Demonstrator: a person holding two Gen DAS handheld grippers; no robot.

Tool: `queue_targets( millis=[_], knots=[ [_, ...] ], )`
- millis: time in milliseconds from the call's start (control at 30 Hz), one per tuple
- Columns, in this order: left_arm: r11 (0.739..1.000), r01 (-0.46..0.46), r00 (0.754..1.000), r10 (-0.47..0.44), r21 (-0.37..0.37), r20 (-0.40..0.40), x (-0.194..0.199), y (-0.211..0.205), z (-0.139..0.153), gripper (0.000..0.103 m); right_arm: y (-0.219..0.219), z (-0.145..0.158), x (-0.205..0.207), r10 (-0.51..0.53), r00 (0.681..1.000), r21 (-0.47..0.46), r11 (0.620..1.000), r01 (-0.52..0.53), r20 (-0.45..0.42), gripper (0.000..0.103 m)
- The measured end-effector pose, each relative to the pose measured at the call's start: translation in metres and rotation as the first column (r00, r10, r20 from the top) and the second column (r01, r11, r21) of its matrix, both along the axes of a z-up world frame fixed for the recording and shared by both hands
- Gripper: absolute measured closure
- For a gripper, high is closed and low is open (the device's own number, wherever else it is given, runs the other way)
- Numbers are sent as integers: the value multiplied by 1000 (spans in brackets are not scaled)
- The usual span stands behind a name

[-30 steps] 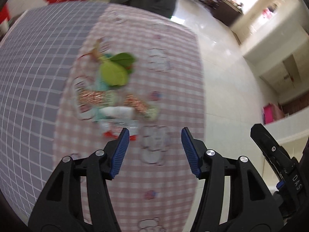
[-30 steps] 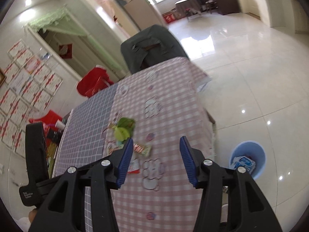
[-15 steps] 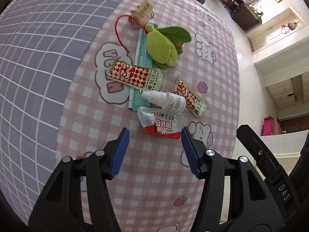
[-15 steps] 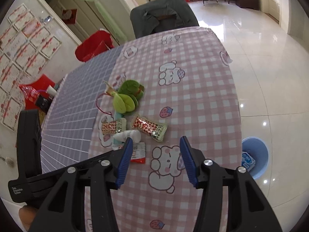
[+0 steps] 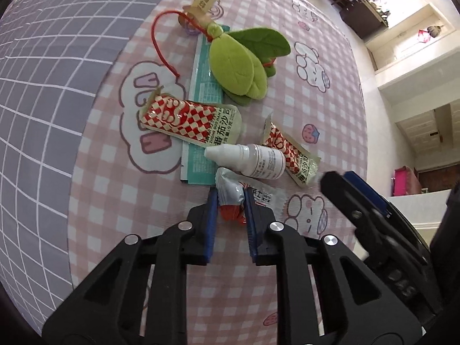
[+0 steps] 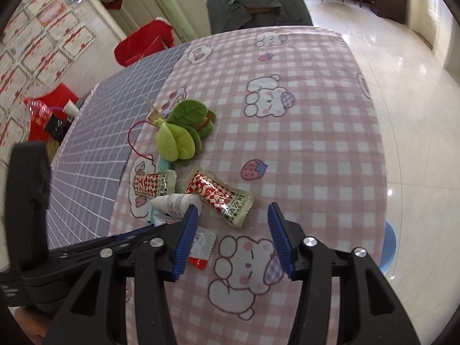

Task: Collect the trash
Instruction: 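Return to the table and grasp the red-white sachet with the left tool, then grasp the red checkered snack stick with the right tool while the left holds the sachet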

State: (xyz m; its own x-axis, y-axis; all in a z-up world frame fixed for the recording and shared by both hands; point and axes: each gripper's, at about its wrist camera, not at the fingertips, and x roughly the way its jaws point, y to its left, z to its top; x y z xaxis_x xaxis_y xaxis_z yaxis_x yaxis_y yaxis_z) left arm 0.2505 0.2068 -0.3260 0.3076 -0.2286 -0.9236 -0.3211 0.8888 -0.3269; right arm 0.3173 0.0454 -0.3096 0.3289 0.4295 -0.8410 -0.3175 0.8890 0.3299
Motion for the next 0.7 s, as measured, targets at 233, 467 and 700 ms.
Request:
queue_targets(
  millis=[233, 467, 700],
  knots=[
    [997, -81, 996, 81, -4, 39, -5, 19, 14, 87, 23, -15, 3, 71, 997, -56, 996, -70, 17, 52],
    [989, -148, 986, 148, 1, 76, -13, 41, 29, 87, 41, -23, 5, 125, 989, -134, 984, -114, 77, 52],
    [988, -156, 984, 155, -4, 89, -21, 46, 35, 87, 52, -24, 12, 172, 975, -206, 968, -141, 140, 52]
  ],
)
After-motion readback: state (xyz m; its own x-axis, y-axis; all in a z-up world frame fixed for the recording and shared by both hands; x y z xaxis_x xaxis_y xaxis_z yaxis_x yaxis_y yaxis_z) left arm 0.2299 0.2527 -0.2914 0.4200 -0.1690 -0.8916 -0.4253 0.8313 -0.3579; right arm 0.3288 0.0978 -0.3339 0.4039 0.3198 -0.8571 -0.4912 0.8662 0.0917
